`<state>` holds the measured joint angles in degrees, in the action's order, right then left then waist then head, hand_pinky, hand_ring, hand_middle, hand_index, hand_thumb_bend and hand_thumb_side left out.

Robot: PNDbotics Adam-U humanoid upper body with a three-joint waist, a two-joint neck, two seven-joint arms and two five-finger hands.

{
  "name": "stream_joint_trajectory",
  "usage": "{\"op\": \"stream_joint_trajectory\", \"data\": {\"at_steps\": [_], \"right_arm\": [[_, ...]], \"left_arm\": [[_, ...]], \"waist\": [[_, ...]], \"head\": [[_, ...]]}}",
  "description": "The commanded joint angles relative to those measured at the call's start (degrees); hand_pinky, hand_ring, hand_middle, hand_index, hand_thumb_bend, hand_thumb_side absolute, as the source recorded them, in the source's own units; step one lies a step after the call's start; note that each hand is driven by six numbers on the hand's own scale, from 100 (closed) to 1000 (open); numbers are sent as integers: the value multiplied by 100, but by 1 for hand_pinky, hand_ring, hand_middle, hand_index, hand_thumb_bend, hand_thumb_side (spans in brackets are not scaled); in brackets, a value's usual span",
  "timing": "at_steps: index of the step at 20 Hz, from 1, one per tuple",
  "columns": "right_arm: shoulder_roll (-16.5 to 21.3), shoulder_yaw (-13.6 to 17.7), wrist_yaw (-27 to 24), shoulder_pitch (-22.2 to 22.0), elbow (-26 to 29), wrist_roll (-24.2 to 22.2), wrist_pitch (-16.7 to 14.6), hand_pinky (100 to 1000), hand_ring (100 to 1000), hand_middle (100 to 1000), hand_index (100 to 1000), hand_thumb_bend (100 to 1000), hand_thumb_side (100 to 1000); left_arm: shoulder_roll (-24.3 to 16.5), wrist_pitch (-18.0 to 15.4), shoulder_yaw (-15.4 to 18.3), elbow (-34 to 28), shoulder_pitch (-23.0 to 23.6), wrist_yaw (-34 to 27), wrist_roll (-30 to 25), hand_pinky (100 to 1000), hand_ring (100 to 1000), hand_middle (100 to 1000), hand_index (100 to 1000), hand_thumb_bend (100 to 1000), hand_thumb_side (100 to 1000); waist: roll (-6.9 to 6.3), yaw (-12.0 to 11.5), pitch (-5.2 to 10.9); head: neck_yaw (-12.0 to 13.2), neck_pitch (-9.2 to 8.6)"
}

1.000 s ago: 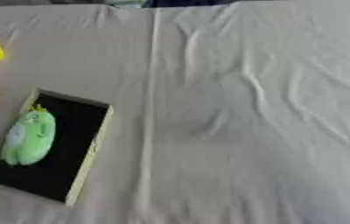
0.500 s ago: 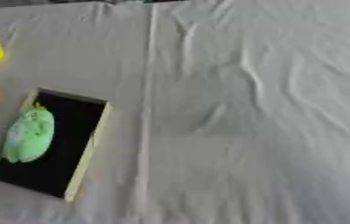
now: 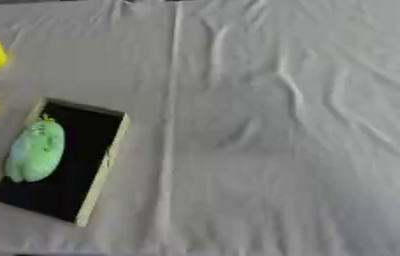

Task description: Pick up objects on the table and place them in the box.

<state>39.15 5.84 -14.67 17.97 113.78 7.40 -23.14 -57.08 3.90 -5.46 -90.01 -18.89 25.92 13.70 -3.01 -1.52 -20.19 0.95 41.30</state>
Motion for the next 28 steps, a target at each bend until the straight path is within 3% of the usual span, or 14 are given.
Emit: {"op": "stream_joint_trajectory", "data": {"at_steps": [1,5,12,17,23,28], "right_arm": [[117,1,-39,96,82,-51,-2,974,846,681,848,100,530],[97,-9,-69,114,82,-84,18,974,847,680,848,100,530],[112,-23,-85,88,82,-120,41,974,846,679,848,100,530],[158,-24,-69,52,82,-131,44,974,846,679,847,100,530],[174,-14,-63,46,82,-103,30,974,846,679,847,100,531],[158,-23,-79,69,82,-97,54,975,846,679,847,100,530]], "left_arm": [[-627,240,-132,338,-210,-91,-222,922,880,830,929,513,100],[-693,287,-369,830,-583,-319,-525,926,882,833,930,534,100],[-537,-206,-541,1676,-1205,-47,-1045,937,890,838,923,521,100],[-473,-575,-793,2220,-1654,206,-1414,942,894,842,920,617,100],[-482,-1021,-947,2457,-1729,633,-1861,946,899,849,919,682,100],[-479,-1397,-1008,2475,-1667,896,-2237,944,894,846,911,670,100]], "waist": [[22,29,122],[32,57,130],[37,34,164],[8,-12,188],[-4,-37,202],[-20,-65,218]], "head": [[76,-13],[91,-59],[30,-79],[119,-45],[196,-68],[189,-65]]}}
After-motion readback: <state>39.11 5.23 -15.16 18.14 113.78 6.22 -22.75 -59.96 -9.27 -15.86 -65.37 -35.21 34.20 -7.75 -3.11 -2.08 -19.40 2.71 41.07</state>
